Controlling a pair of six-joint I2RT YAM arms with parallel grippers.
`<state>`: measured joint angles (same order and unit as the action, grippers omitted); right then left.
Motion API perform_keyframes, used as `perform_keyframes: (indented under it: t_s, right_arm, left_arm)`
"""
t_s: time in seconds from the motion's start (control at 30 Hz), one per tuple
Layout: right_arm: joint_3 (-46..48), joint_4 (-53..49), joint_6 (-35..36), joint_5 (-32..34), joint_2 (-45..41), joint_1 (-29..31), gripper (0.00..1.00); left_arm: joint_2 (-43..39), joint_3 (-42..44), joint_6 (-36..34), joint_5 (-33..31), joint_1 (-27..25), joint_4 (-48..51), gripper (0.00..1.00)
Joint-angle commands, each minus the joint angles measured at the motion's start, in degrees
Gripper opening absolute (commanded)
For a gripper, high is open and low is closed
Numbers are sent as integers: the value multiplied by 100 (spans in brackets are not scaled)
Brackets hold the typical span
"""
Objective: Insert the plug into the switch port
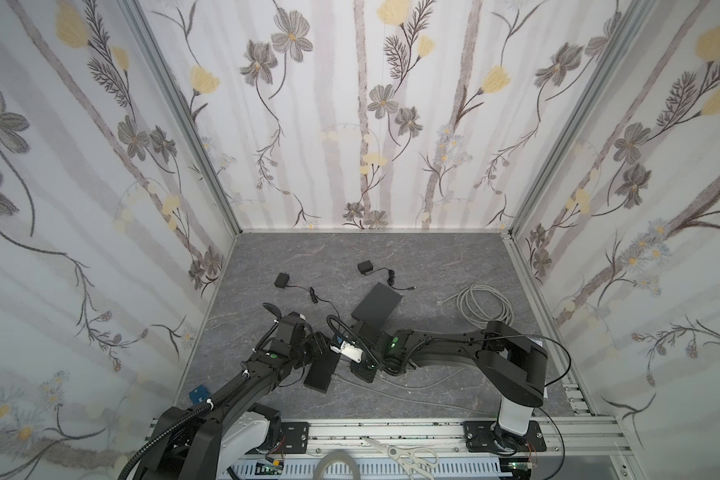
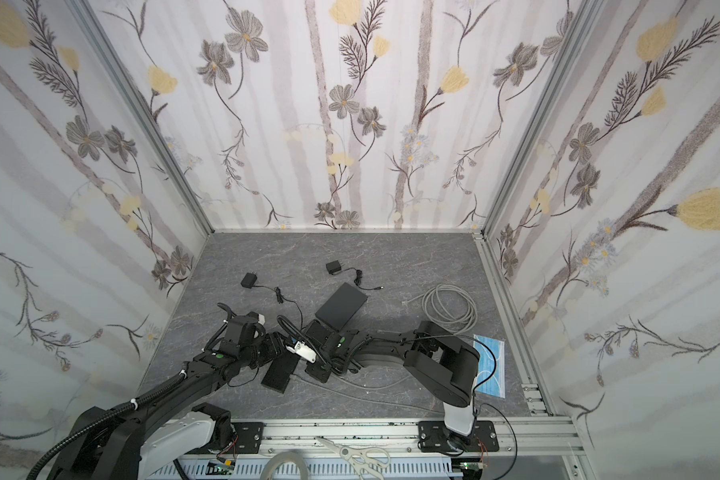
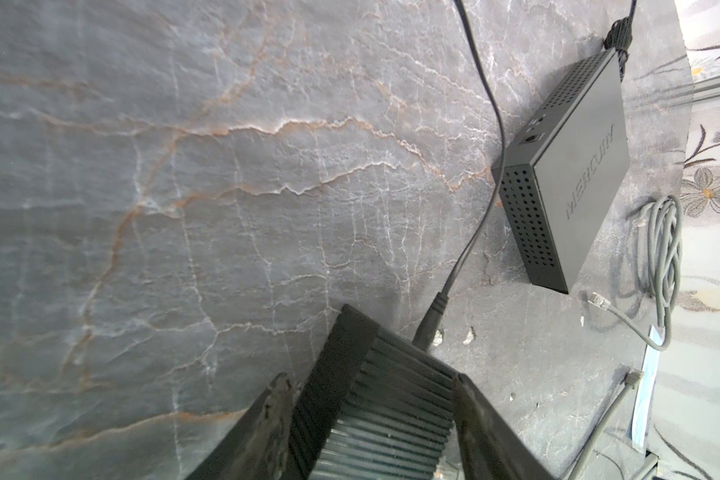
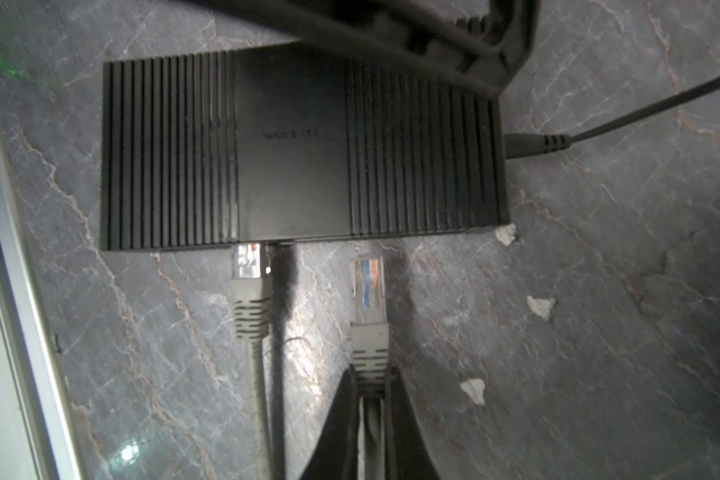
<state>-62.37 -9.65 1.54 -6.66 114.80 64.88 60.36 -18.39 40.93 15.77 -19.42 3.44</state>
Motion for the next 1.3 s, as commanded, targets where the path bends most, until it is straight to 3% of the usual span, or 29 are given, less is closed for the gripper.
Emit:
perform_keyframes:
  t_s: [0.0, 0.57, 0.9, 1.27]
  right_arm:
    - [-123, 105, -48, 77, 58, 15, 0]
    - [-490, -89, -68, 104, 358, 50, 0]
    - [-684, -108, -101, 574, 330, 59, 0]
    - [-812, -82, -14, 376, 429, 101, 0]
  left_arm:
    - [24, 37, 12, 36, -2, -168, 60]
    - [275, 246, 14, 207, -3, -539, 50]
    - [275, 292, 18, 234, -15, -577, 48]
    - [314, 300, 42, 260, -52, -638, 48]
